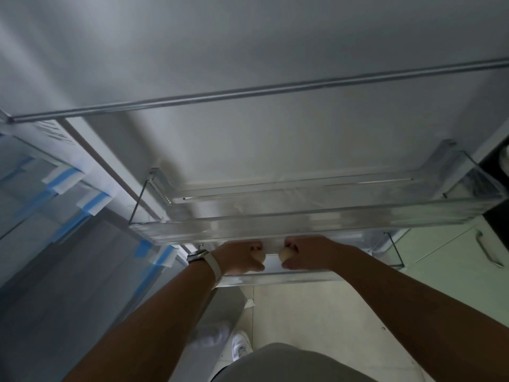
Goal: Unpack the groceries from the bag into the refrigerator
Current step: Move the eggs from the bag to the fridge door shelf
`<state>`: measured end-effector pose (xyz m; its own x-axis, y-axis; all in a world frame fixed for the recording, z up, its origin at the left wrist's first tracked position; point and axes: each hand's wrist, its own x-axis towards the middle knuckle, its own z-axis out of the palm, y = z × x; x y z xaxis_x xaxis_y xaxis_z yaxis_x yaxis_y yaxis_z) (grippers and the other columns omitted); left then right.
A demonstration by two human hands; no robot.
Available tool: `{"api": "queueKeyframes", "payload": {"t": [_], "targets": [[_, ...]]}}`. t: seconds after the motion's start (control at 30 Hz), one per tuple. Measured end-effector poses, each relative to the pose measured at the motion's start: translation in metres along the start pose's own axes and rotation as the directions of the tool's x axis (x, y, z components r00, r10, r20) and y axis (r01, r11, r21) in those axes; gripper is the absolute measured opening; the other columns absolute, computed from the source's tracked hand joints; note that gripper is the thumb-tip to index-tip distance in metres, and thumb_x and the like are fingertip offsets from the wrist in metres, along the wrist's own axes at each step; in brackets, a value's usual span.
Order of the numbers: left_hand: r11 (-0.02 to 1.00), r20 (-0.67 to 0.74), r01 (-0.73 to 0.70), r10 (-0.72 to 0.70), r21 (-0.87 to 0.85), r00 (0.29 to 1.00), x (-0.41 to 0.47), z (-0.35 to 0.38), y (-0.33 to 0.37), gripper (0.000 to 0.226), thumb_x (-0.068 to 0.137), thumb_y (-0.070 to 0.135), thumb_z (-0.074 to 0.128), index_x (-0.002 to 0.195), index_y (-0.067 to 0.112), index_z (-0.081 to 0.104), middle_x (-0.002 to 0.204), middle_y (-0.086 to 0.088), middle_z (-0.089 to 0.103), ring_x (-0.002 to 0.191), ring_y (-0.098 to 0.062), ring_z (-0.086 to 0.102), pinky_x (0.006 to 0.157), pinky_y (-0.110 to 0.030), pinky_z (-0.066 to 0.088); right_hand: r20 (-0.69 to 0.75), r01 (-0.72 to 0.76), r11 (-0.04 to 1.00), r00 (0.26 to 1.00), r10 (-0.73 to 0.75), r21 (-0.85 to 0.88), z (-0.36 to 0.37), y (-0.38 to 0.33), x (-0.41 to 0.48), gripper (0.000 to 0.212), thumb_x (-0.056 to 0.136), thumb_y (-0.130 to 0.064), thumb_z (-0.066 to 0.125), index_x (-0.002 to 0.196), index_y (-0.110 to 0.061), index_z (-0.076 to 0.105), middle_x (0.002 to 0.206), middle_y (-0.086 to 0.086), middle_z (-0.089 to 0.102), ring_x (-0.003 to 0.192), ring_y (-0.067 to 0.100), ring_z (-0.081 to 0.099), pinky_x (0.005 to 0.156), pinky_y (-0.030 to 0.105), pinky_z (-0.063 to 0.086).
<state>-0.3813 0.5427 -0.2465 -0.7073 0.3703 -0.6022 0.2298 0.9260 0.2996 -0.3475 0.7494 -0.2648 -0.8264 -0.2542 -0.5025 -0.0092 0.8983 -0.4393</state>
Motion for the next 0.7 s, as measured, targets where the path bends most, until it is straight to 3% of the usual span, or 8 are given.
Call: {"api": "queueKeyframes", "payload": {"t": [0.13,0.3,0.43,0.53,0.6,0.7], "targets": [[0.991,-0.16,-0.027,0.006,-0.134,0.987,-0.008,0.005,-0.006,0.042,0.084,0.032,0.073,0.124,0.026,0.063,0.123,-0.002,0.065,0.11,-0.022,0.06,0.089,-0.026,0.045,-0.127,0.041,0.995,0.99,-0.052,-0.091,-0.006,0.004,-0.014,0.026,0.097,-0.045,0.051,0.1,-0.02,0.055,0.093,-0.005,0.056,0.088,0.013,0.052,0.07,0.024,0.03],[0.981,-0.29,-0.107,0.056,-0.163,0.955,-0.027,0.012,-0.007,0.039,0.089,0.03,0.071,0.125,0.021,0.062,0.126,0.0,0.06,0.111,-0.017,0.058,0.091,-0.024,0.044,-0.198,0.113,0.991,0.972,-0.126,-0.077,-0.011,0.008,-0.035,0.036,0.099,-0.034,0.051,0.129,-0.014,0.055,0.12,0.005,0.061,0.111,0.02,0.056,0.073,0.021,0.027],[0.981,-0.388,-0.133,0.07,-0.14,0.919,-0.043,0.021,-0.004,0.042,0.095,0.033,0.063,0.135,0.021,0.057,0.134,0.0,0.057,0.12,-0.018,0.056,0.098,-0.025,0.041,-0.239,0.12,0.993,0.964,-0.118,-0.003,-0.003,0.016,-0.05,0.053,0.096,-0.044,0.051,0.144,-0.024,0.042,0.136,0.001,0.056,0.12,0.018,0.053,0.092,0.027,0.039],[0.973,-0.468,-0.188,0.105,-0.136,0.878,-0.056,0.028,0.003,0.039,0.096,0.03,0.063,0.133,0.019,0.058,0.134,-0.001,0.059,0.119,-0.017,0.056,0.096,-0.021,0.038,-0.294,0.133,0.991,0.947,-0.126,0.004,0.002,0.018,-0.06,0.051,0.097,-0.045,0.05,0.143,-0.026,0.044,0.134,-0.004,0.056,0.119,0.016,0.053,0.09,0.025,0.037],[0.967,-0.5,-0.214,0.118,-0.139,0.858,-0.064,0.031,0.008,0.038,0.096,0.028,0.063,0.133,0.018,0.059,0.135,0.001,0.058,0.119,-0.015,0.055,0.095,-0.018,0.036,-0.313,0.142,0.989,0.939,-0.144,-0.031,0.005,0.017,-0.067,0.048,0.097,-0.049,0.048,0.138,-0.025,0.047,0.13,-0.004,0.056,0.118,0.017,0.054,0.094,0.03,0.041],[0.949,-0.574,-0.272,0.135,-0.158,0.807,-0.073,0.03,0.012,0.037,0.095,0.026,0.065,0.131,0.018,0.061,0.133,0.001,0.061,0.115,-0.013,0.057,0.095,-0.018,0.038,-0.335,0.154,0.973,0.92,-0.206,-0.174,0.007,0.013,-0.076,0.047,0.097,-0.049,0.044,0.135,-0.022,0.05,0.127,-0.002,0.056,0.113,0.019,0.053,0.094,0.035,0.043]]}}
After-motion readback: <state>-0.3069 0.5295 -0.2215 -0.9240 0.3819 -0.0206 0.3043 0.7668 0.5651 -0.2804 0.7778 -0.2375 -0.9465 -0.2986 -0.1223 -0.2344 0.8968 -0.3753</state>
